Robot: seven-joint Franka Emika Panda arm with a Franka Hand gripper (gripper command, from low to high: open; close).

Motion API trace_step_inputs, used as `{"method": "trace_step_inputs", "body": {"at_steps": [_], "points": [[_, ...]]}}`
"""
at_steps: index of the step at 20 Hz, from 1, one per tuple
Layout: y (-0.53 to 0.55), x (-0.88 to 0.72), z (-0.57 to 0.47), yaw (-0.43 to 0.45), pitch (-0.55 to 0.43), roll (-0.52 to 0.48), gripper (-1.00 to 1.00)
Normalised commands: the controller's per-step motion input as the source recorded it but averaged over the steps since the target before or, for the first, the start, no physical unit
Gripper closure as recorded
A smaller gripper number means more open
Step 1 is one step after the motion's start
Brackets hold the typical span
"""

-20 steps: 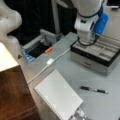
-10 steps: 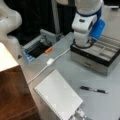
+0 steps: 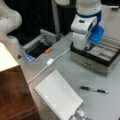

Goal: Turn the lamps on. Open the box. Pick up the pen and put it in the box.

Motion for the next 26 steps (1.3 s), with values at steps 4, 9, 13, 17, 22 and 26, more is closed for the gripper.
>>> {"method": "trace_step_inputs", "body": {"at_steps": [4, 9, 13, 17, 22, 26], "points": [[-0.04, 0.13, -0.16, 0.217, -0.125, -0.282, -1.00], [-0.05, 0.09, -0.16, 0.428, -0.053, -0.135, -1.00], [-0.12, 0.09, -0.19, 0.507, 0.001, -0.071, -1.00], [-0.15, 0.14, -0.21, 0.474, 0.006, -0.016, -1.00], [-0.13, 0.14, -0.13, 0.360, 0.004, 0.008, -1.00], [-0.10, 0.12, -0.06, 0.386, 0.035, 0.044, -1.00]]}}
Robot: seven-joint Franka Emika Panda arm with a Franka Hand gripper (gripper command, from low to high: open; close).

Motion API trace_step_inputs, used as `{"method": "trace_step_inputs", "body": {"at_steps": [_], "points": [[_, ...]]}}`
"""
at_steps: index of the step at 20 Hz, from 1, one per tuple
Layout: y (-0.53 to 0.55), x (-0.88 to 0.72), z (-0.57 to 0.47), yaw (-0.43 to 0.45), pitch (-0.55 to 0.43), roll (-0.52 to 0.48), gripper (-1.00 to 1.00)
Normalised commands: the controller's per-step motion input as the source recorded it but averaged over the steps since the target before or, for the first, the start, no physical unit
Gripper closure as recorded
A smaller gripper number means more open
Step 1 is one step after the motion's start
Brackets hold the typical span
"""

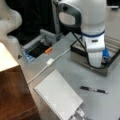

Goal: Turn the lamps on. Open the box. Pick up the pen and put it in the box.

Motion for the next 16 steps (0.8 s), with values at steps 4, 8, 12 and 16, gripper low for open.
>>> {"method": "trace_step_inputs", "body": {"at_steps": [4, 8, 12, 16], "points": [[-0.13, 0.15, -0.10, 0.364, 0.070, 0.093, -1.00], [-0.16, 0.19, -0.14, 0.318, 0.095, 0.178, -1.00], [-0.16, 0.21, -0.15, 0.170, 0.073, 0.136, -1.00], [-0.12, 0.21, -0.12, 0.004, 0.060, 0.121, -1.00]]}}
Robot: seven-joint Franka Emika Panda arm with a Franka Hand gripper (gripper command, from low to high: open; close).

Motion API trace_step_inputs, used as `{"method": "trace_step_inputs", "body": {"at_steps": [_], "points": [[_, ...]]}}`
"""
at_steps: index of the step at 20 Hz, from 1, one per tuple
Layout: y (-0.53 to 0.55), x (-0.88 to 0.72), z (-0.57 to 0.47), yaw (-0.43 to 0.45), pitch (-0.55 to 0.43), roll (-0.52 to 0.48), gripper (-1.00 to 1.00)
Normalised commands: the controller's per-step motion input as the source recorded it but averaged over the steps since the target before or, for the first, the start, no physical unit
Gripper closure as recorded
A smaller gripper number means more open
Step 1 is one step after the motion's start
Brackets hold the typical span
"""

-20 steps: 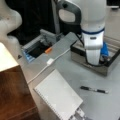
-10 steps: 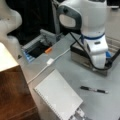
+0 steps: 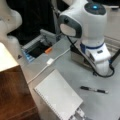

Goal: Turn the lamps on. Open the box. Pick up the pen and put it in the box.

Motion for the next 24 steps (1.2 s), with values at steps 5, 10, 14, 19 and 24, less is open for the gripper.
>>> {"method": "trace_step_inputs", "body": {"at_steps": [5, 10, 14, 19, 24], "points": [[-0.05, 0.18, -0.09, -0.135, 0.018, 0.102, -1.00], [-0.01, 0.16, -0.15, -0.233, -0.017, 0.062, -1.00], [-0.02, 0.16, -0.18, -0.199, -0.053, 0.044, -1.00], [-0.04, 0.12, -0.14, -0.118, -0.051, 0.040, -1.00], [-0.04, 0.11, -0.16, -0.087, -0.050, 0.046, -1.00]]}}
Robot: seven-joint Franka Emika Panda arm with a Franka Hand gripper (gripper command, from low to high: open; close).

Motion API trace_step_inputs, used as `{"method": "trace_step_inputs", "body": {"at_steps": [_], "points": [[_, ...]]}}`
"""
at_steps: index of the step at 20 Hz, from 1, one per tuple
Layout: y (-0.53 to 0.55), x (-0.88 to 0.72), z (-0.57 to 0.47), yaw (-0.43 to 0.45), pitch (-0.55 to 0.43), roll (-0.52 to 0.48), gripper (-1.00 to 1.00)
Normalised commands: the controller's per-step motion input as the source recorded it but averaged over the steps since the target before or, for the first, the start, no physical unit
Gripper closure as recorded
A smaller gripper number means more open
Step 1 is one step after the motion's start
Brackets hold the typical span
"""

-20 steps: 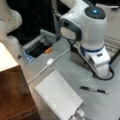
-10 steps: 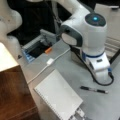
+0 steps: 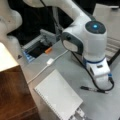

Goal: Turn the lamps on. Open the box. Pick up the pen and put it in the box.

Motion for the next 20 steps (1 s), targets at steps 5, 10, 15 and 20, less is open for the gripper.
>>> {"method": "trace_step_inputs", "body": {"at_steps": [5, 10, 15, 20], "points": [[-0.02, 0.16, -0.19, -0.099, -0.075, 0.017, -1.00], [-0.02, 0.13, -0.19, -0.120, -0.041, 0.023, -1.00], [-0.03, 0.10, -0.14, -0.133, -0.039, 0.008, -1.00], [-0.03, 0.09, -0.08, -0.120, -0.058, -0.030, -1.00]]}}
